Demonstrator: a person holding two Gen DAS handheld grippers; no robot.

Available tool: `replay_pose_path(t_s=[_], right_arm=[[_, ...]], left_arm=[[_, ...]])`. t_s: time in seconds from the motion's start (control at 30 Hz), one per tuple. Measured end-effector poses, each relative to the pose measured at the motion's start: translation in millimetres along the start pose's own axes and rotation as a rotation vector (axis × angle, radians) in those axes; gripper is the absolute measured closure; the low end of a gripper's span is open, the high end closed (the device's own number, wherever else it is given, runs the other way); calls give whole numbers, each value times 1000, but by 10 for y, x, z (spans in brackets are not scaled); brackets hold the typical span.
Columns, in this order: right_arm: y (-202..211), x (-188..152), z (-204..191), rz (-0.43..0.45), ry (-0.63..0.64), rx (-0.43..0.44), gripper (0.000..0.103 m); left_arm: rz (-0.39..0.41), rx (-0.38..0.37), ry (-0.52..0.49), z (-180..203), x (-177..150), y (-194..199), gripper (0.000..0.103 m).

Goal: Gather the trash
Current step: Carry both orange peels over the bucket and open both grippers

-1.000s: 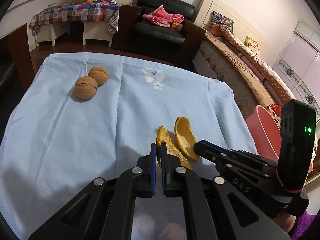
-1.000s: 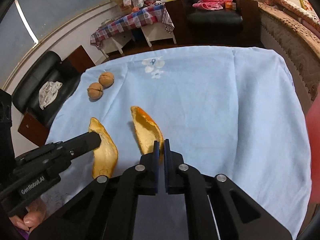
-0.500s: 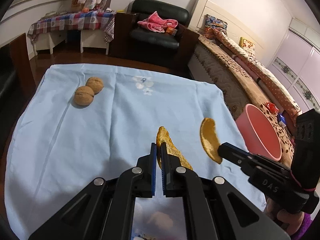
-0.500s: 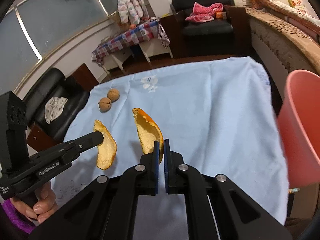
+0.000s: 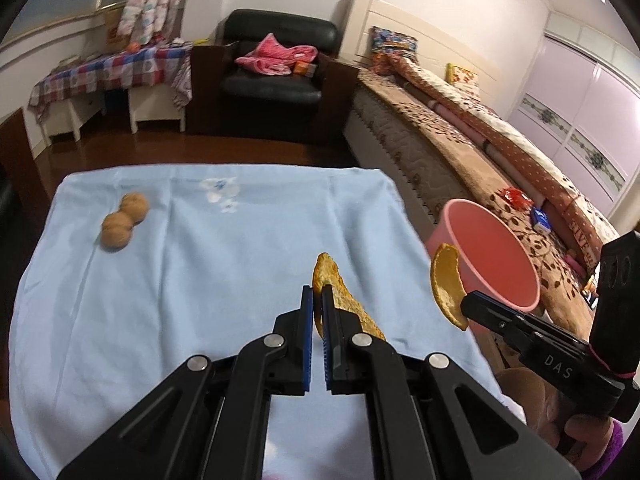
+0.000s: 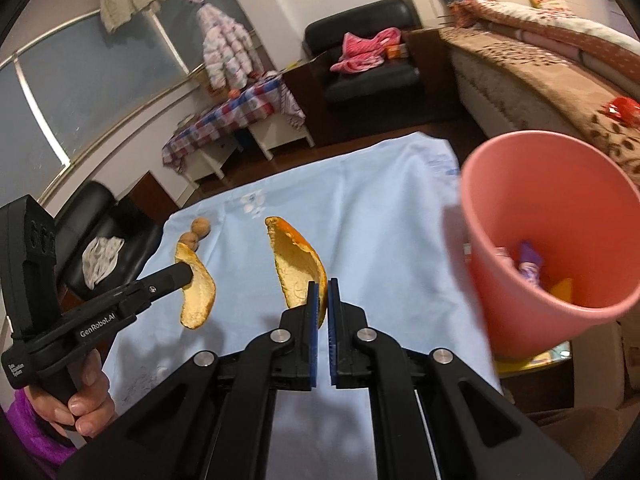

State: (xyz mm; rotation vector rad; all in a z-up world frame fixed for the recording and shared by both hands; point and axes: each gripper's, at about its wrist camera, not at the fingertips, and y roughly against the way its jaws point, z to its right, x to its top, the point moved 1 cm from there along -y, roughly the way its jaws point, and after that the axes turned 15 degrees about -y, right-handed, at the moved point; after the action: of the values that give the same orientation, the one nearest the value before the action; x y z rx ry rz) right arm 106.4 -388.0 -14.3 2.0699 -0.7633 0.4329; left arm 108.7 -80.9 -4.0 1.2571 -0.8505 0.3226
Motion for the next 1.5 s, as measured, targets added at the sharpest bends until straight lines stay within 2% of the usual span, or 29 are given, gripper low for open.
replay_pose_path(t_s=[0.57, 0.77, 1.0, 1.5], right_arm=[[626, 446, 913, 209, -112, -158, 99], [632, 515, 1178, 216, -154, -189, 99], [601, 538, 1364, 213, -172, -212, 99], [439, 569, 1460, 185, -180, -243, 98]], left_arm=[[52, -138, -148, 985, 664, -305, 100], [51, -169, -198, 1338, 835, -507, 100], [14, -187, -242, 1653, 877, -818, 99], [-52, -188, -267, 1804, 830, -1219, 99]])
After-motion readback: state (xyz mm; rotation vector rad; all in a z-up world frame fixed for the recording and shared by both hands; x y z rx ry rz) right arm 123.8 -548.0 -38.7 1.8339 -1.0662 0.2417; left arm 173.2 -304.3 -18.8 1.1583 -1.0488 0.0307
